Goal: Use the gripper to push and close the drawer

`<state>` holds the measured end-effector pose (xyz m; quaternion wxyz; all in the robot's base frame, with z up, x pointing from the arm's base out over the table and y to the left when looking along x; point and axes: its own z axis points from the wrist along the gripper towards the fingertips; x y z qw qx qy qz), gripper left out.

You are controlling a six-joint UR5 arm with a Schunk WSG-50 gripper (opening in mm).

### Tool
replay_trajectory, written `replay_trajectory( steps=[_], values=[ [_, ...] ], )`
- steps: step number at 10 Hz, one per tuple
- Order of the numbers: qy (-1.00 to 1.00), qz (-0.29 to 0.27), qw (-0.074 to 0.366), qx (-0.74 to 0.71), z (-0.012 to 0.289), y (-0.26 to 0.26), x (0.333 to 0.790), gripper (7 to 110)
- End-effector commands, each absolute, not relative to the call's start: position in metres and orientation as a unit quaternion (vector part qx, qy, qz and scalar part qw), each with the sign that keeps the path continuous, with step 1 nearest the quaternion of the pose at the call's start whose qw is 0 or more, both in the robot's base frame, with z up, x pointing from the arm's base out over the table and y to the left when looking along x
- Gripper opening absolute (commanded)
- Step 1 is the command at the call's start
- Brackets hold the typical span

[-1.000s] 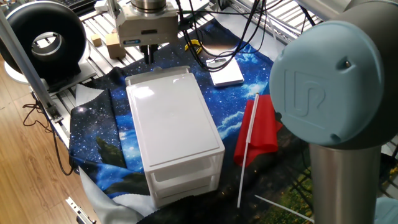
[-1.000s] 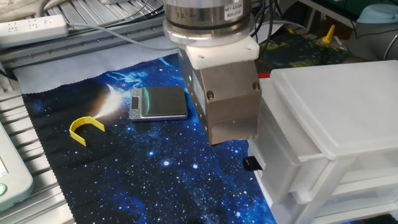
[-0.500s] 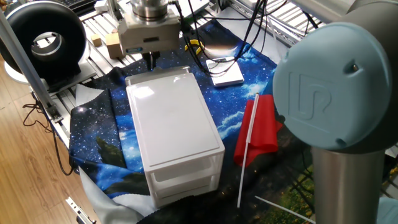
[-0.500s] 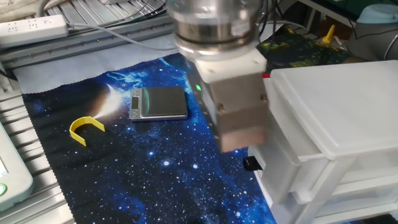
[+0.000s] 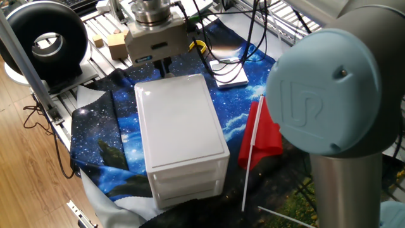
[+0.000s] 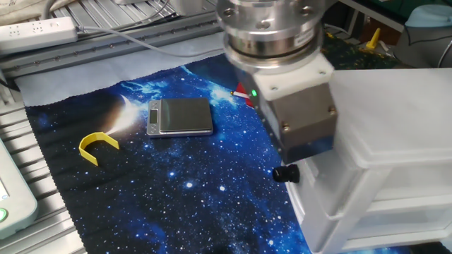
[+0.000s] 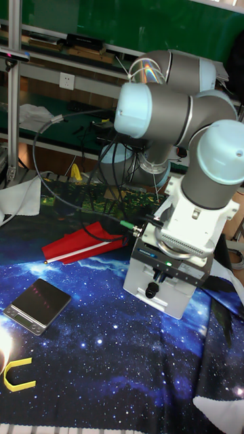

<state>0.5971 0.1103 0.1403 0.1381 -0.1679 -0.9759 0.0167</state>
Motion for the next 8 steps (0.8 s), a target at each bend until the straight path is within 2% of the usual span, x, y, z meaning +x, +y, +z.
replay_trajectory(
  steps=[1, 5, 7, 8],
  values=[
    [-0.972, 0.004, 0.161, -0.17, 0.155, 0.125, 0.588, 7],
    [-0.974, -0.009, 0.149, -0.168, 0.155, 0.125, 0.597, 7],
    [-0.982, -0.009, 0.111, -0.15, 0.163, 0.107, 0.619, 7],
    [-0.986, -0.009, 0.076, -0.149, 0.169, 0.096, 0.638, 7]
  ],
)
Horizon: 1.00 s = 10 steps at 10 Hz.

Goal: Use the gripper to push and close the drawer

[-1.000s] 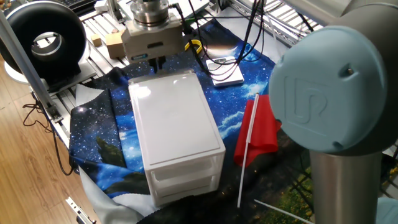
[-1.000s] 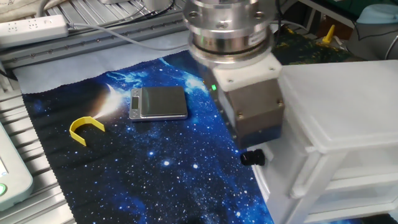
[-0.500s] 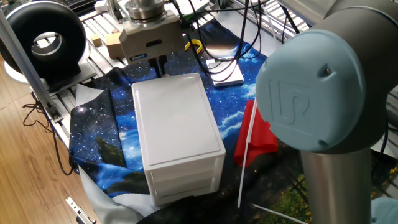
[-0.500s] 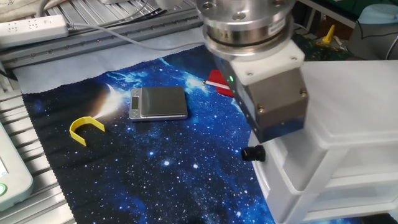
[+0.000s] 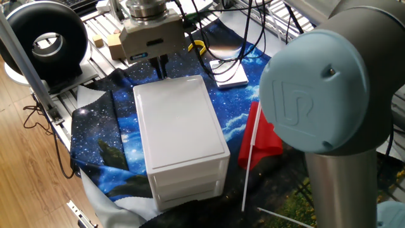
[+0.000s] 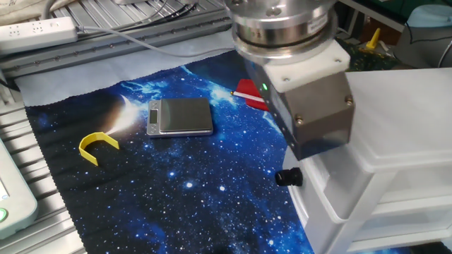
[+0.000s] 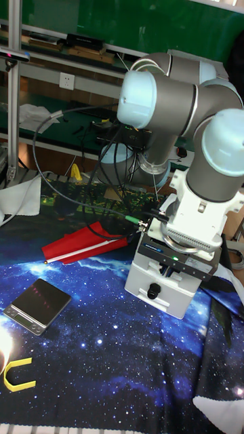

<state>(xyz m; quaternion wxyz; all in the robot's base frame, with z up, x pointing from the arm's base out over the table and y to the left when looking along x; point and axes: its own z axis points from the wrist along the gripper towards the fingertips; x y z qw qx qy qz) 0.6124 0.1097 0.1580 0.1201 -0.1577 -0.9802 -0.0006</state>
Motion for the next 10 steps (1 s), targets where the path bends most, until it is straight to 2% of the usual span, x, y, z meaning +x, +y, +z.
replay_trajectory(
  steps=[1, 4, 7, 10],
  values=[
    [-0.989, -0.005, 0.036, -0.142, 0.179, 0.082, 0.657, 7],
    [-0.992, -0.016, -0.032, -0.124, 0.21, 0.069, 0.684, 7],
    [-0.992, -0.02, -0.064, -0.111, 0.23, 0.07, 0.69, 7],
    [-0.992, -0.008, -0.083, -0.092, 0.233, 0.064, 0.697, 7]
  ],
)
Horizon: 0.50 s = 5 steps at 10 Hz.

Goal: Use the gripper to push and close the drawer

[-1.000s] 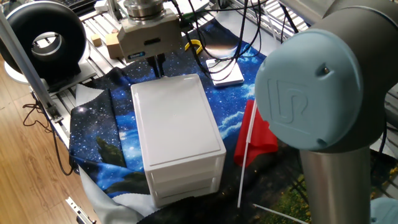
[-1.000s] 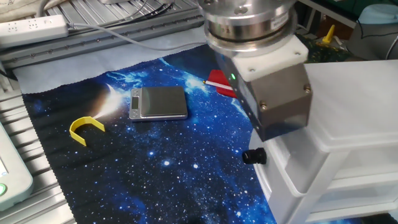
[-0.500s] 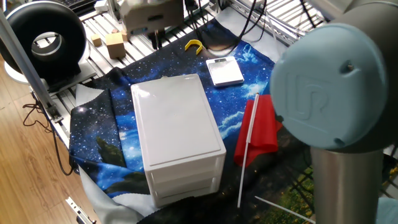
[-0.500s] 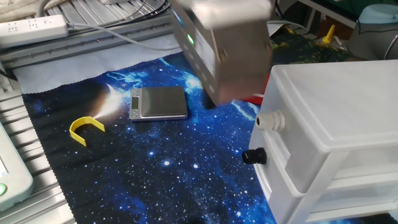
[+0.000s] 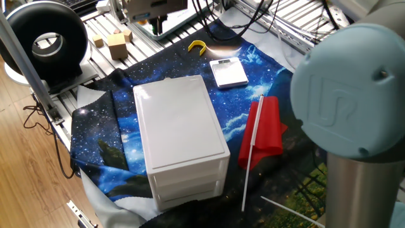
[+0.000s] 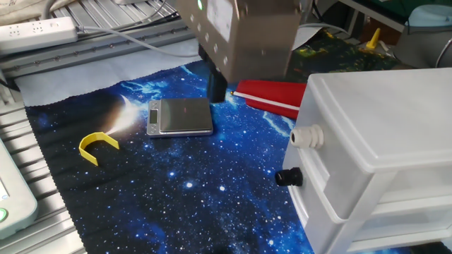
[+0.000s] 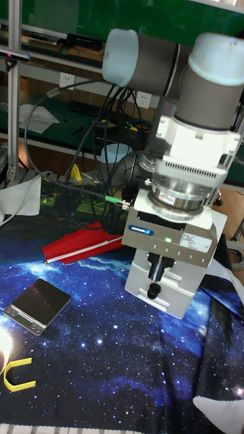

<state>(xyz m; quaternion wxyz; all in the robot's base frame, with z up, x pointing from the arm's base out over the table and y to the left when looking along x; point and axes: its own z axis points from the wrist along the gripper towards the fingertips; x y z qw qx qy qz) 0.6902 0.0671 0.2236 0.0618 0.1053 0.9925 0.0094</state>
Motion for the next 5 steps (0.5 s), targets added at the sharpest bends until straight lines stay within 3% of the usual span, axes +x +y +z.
replay_trajectory(
  steps=[1, 5],
  values=[
    [0.993, 0.007, 0.078, 0.088, 0.233, 0.064, 0.694, 7],
    [0.995, 0.009, 0.057, 0.079, 0.248, 0.07, 0.671, 7]
  ],
)
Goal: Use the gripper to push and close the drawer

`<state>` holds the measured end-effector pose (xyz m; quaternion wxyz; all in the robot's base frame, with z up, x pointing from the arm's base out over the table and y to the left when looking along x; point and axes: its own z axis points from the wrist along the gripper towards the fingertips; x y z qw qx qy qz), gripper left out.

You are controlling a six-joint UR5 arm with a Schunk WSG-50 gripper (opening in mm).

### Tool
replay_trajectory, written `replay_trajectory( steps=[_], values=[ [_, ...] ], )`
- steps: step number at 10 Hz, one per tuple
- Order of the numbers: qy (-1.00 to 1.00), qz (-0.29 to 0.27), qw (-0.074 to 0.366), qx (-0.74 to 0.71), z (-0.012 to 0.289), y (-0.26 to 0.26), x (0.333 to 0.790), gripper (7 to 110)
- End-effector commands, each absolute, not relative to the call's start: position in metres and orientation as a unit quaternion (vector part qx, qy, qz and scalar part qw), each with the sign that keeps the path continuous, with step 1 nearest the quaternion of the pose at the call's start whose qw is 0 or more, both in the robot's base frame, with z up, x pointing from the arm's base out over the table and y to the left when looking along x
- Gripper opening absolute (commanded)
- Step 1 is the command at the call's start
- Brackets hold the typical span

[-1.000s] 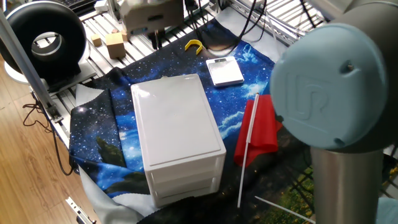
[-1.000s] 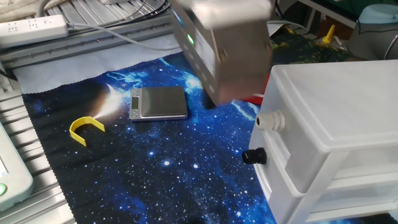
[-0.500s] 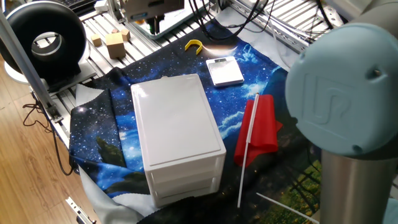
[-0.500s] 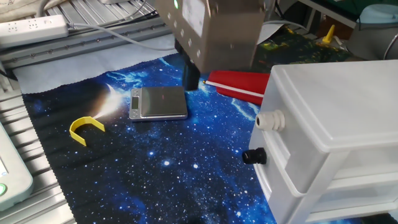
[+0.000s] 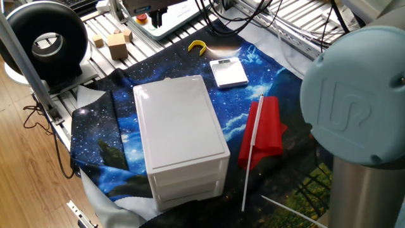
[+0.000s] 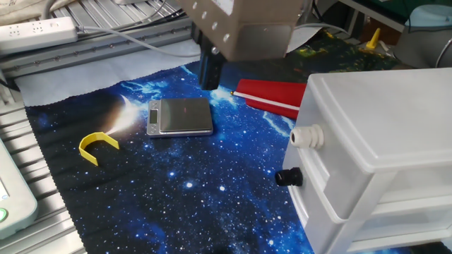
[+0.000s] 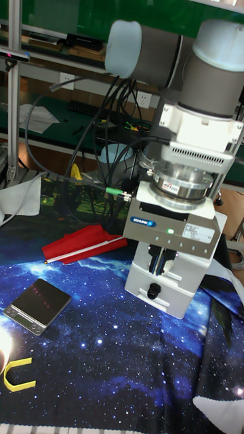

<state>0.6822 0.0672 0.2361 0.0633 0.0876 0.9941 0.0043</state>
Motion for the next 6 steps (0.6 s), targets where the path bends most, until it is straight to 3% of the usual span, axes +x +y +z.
replay_trajectory(
  steps=[1, 6],
  values=[
    [0.996, 0.008, 0.054, 0.072, 0.2497, 0.0699, 0.6672, 7],
    [0.997, 0.014, 0.04, 0.059, 0.2482, 0.0692, 0.6587, 7]
  ],
)
